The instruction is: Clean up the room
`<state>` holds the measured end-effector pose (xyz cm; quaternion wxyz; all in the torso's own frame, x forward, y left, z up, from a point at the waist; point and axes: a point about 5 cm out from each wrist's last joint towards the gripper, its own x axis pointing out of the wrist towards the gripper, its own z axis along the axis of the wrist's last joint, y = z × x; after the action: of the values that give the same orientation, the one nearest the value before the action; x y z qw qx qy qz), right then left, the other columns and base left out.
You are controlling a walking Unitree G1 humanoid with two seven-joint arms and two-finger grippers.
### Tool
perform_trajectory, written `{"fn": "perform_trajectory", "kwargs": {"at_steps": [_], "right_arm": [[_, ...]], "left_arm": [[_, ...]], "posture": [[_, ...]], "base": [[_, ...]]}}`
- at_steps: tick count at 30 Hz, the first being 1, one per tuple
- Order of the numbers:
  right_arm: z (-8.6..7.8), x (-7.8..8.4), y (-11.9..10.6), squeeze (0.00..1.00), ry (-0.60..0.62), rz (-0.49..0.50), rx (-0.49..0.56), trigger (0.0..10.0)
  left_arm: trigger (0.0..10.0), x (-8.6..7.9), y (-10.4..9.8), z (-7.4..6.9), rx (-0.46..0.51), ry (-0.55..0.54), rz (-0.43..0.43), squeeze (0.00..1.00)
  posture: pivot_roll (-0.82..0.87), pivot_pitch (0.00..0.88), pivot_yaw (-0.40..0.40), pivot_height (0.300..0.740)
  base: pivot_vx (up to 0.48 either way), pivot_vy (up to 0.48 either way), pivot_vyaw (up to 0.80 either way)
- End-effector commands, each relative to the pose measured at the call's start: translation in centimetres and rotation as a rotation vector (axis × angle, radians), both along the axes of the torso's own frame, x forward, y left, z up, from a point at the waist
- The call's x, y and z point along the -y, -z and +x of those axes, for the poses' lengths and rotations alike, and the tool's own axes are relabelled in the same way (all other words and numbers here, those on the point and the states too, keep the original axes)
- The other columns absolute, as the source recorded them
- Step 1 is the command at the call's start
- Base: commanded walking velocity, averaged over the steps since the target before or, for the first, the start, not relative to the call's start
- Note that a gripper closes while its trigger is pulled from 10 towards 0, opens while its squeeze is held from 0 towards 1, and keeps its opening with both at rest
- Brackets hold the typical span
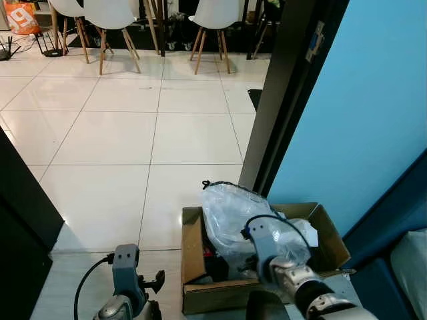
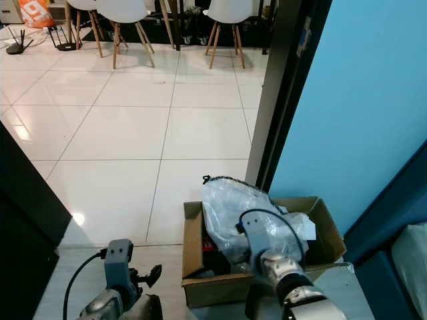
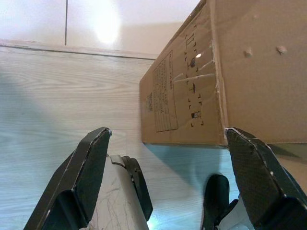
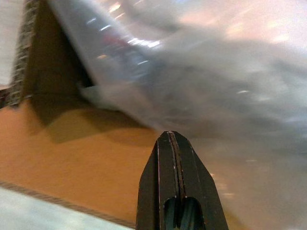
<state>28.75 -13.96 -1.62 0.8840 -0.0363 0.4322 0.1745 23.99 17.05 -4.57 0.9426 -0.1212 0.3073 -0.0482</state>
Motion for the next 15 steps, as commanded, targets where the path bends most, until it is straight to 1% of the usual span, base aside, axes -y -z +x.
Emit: {"fn": "perform_trajectory", "kwargs": {"at_steps": [1, 3, 4, 5, 6, 7, 8, 10, 11, 12, 13, 14, 15], "right_arm": [[-0.3, -0.1, 0.2, 0.00, 0.023, 0.050, -0.011, 10.0], [0.5, -1.3, -0.8, 0.00, -0.006, 0.207, 0.031, 10.0], [0.5, -1.3, -0.8, 0.00, -0.006, 0.207, 0.031, 10.0], [0.8, -1.5, -1.2, 0.00, -0.014, 0.259, 0.047, 10.0], [0.8, -1.5, -1.2, 0.00, -0.014, 0.259, 0.047, 10.0], [1.6, -1.0, -2.3, 0.00, 0.020, 0.375, 0.124, 10.0], [1.6, -1.0, -2.3, 0.00, 0.020, 0.375, 0.124, 10.0], [2.4, 0.4, -3.4, 0.00, 0.099, 0.499, 0.216, 10.0], [2.4, 0.4, -3.4, 0.00, 0.099, 0.499, 0.216, 10.0], [2.4, 1.2, -3.6, 0.00, 0.127, 0.533, 0.243, 10.0], [1.9, 2.3, -3.4, 0.00, 0.156, 0.549, 0.265, 10.0], [1.9, 2.3, -3.4, 0.00, 0.156, 0.549, 0.265, 10.0], [1.6, 2.8, -3.1, 0.00, 0.173, 0.550, 0.263, 10.0]], "left_arm": [[10.0, -0.6, 0.4, -0.6, -0.025, 0.000, 0.012, 0.00], [10.0, -0.7, 0.4, -0.7, -0.027, -0.002, 0.016, 0.00], [10.0, -0.7, 0.4, -0.7, -0.027, -0.002, 0.016, 0.00], [10.0, -0.8, 0.4, -0.7, -0.028, -0.002, 0.017, 0.00], [10.0, -0.8, 0.4, -0.7, -0.028, -0.002, 0.017, 0.00], [10.0, -0.8, 0.4, -0.6, -0.037, 0.000, 0.021, 0.00], [10.0, -0.8, 0.4, -0.6, -0.037, 0.000, 0.021, 0.00], [10.0, -0.7, 0.4, -0.5, -0.041, 0.004, 0.024, 0.00], [10.0, -0.7, 0.4, -0.5, -0.041, 0.004, 0.024, 0.00], [10.0, -0.6, 0.4, -0.4, -0.042, 0.003, 0.026, 0.00], [10.0, -0.7, 0.3, -0.2, -0.048, 0.000, 0.029, 0.00], [10.0, -0.7, 0.3, -0.2, -0.048, 0.000, 0.029, 0.00], [10.0, -0.7, 0.3, -0.2, -0.053, -0.001, 0.033, 0.00]], "posture": [[0.15, 0.113, -0.053, 0.568], [0.13, 0.108, -0.047, 0.568], [0.13, 0.108, -0.047, 0.568], [0.13, 0.107, -0.046, 0.568], [0.13, 0.107, -0.046, 0.568], [0.12, 0.098, -0.041, 0.568], [0.12, 0.098, -0.041, 0.568], [0.11, 0.092, -0.040, 0.568], [0.11, 0.092, -0.040, 0.568], [0.11, 0.088, -0.039, 0.572], [0.10, 0.081, -0.034, 0.582], [0.10, 0.081, -0.034, 0.582], [0.10, 0.078, -0.031, 0.587]], "base": [[0.000, 0.000, 0.00], [0.000, 0.000, 0.00], [0.000, 0.000, 0.00], [0.000, 0.000, 0.00], [0.000, 0.000, 0.00], [0.000, 0.000, 0.00], [0.000, 0.000, 0.00], [0.000, 0.000, 0.00], [0.000, 0.000, 0.00], [0.000, 0.000, 0.00], [0.000, 0.000, 0.00], [0.000, 0.000, 0.00], [0.000, 0.000, 0.00]]}}
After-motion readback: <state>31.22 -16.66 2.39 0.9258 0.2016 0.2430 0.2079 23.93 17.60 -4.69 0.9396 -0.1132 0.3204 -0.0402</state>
